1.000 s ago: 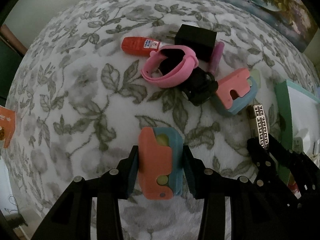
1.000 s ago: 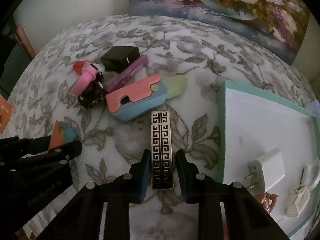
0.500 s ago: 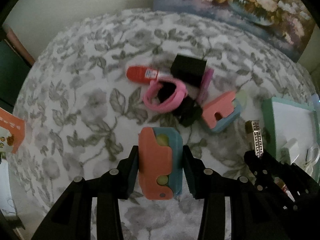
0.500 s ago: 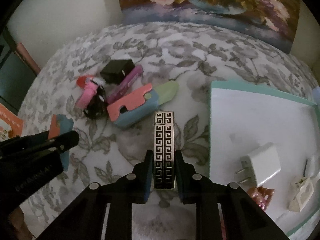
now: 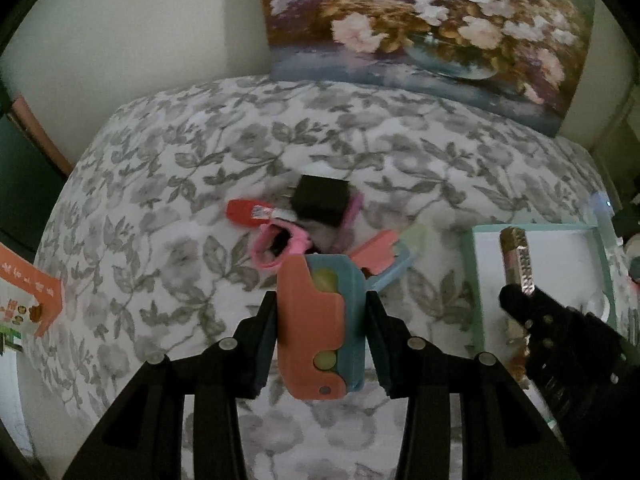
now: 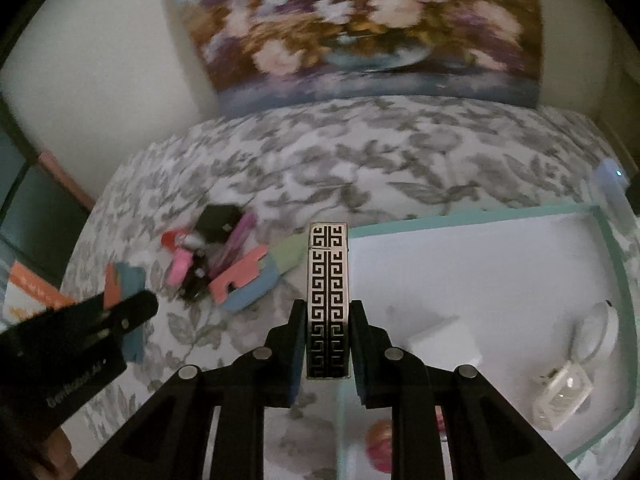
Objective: Organize rigid objects
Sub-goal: 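Carry the block and patterned bar into the tray and open both tools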
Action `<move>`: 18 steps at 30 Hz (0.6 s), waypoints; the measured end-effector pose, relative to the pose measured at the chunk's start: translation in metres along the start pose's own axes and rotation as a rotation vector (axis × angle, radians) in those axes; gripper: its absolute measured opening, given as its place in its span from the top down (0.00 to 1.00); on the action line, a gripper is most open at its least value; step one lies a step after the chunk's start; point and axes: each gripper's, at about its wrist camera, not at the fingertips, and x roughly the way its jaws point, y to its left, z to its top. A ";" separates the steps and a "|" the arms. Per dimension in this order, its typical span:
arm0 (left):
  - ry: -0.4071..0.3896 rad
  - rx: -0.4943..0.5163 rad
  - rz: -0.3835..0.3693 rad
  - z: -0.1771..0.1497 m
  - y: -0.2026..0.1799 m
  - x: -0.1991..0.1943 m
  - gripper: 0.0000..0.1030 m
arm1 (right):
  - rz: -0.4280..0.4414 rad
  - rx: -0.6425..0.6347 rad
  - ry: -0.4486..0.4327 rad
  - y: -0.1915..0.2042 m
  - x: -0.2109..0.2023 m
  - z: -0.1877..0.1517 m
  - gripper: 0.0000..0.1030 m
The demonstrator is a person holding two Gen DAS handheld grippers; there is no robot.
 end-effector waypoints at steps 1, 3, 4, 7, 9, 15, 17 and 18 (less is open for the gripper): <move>0.004 0.008 -0.002 0.001 -0.006 0.001 0.58 | -0.001 0.020 0.000 -0.008 0.000 0.002 0.79; 0.008 0.035 -0.006 0.004 -0.021 0.002 0.58 | -0.014 0.068 -0.003 -0.028 -0.003 0.003 0.79; 0.010 0.049 -0.009 0.006 -0.029 0.003 0.58 | -0.021 0.083 -0.005 -0.036 -0.005 0.004 0.79; 0.015 0.092 -0.026 0.015 -0.058 0.006 0.58 | -0.034 0.143 -0.015 -0.064 -0.009 0.006 0.79; 0.017 0.124 -0.044 0.020 -0.080 0.008 0.58 | -0.044 0.183 -0.022 -0.083 -0.012 0.005 0.79; 0.020 0.203 -0.081 0.030 -0.134 0.019 0.58 | -0.085 0.277 -0.034 -0.135 -0.023 0.005 0.78; 0.024 0.217 -0.085 0.032 -0.147 0.026 0.58 | -0.099 0.298 -0.040 -0.147 -0.026 0.006 0.78; 0.023 0.222 -0.086 0.032 -0.153 0.028 0.58 | -0.102 0.309 -0.046 -0.153 -0.028 0.006 0.79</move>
